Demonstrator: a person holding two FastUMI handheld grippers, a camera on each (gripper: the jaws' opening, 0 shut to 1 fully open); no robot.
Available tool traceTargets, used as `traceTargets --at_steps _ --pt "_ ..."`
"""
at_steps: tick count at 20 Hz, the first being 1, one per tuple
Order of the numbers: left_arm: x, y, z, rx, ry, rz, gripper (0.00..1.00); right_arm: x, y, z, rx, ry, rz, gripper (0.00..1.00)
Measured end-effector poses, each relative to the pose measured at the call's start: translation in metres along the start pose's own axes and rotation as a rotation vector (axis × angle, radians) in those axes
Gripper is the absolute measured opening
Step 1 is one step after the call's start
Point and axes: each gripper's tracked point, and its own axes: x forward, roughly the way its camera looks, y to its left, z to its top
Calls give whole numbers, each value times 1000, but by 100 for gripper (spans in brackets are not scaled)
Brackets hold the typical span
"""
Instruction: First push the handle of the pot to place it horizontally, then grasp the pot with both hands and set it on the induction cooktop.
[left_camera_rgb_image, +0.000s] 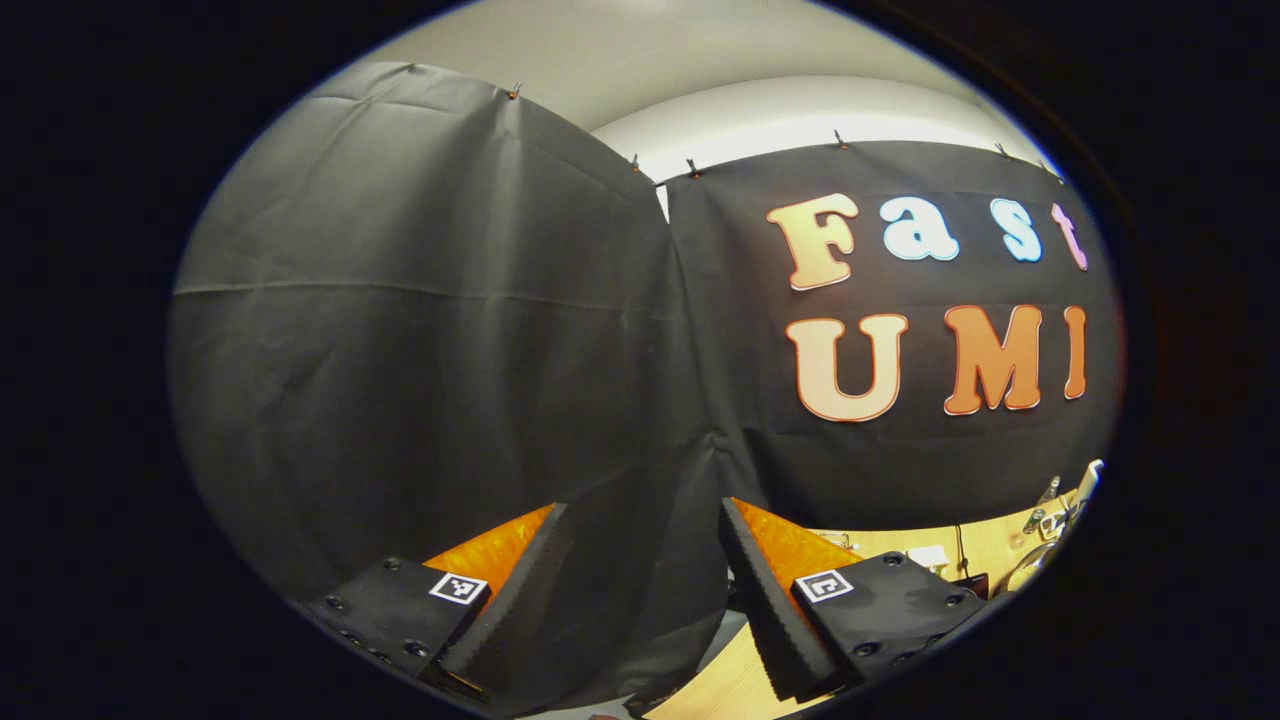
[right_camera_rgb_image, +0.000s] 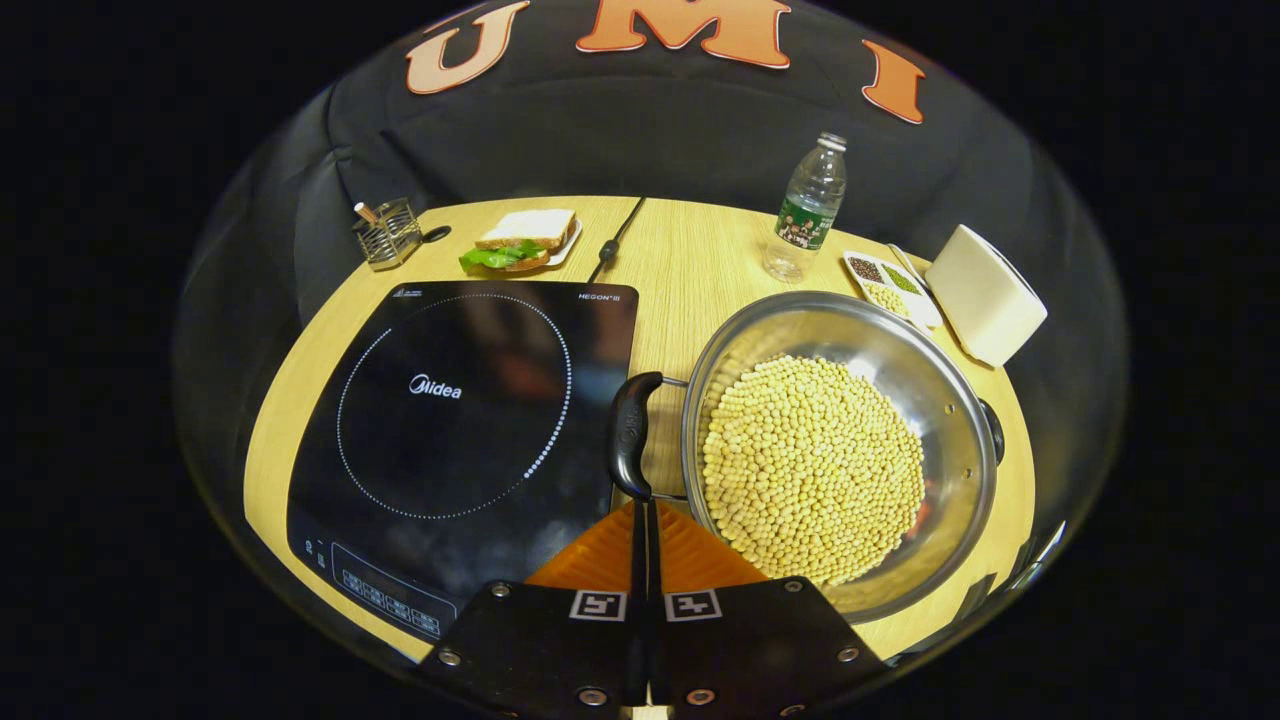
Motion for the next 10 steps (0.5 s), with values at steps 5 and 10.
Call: traceTargets --at_steps 5,10 --pt "14 -23 -4 8 -2 -86 96 -15 0 0 25 -14 -18 0" --pt "21 -72 -18 -14 10 -217 96 -53 -13 -2 103 -71 -23 0"
